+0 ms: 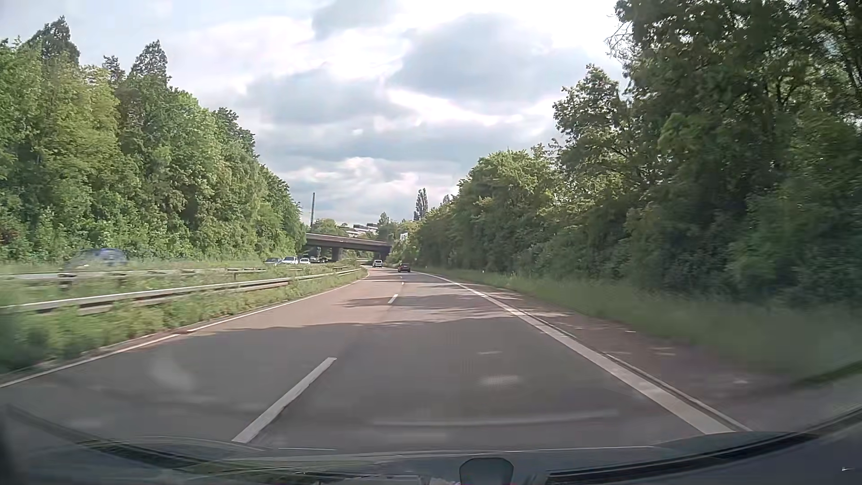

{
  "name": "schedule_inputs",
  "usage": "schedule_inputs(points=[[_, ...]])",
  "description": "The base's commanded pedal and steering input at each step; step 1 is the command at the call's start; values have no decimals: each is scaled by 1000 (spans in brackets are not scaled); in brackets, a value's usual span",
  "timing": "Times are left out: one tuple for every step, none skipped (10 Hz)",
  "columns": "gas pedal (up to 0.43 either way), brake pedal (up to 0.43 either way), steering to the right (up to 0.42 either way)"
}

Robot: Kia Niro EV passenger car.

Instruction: Follow the waypoints while adhering to traffic rules and regulations

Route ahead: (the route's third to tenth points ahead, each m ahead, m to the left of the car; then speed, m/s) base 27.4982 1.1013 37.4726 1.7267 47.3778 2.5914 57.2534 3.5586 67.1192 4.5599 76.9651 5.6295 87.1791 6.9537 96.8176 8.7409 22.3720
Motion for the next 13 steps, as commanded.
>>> schedule_inputs(points=[[0, 0, -8], [0, 0, -8], [0, 0, -8], [0, 0, -8], [8, 0, -8], [20, 0, -8], [39, 0, -8], [47, 0, -8], [47, 0, -8], [47, 0, -8], [47, 0, -8], [47, 0, -8], [47, 0, -8]])
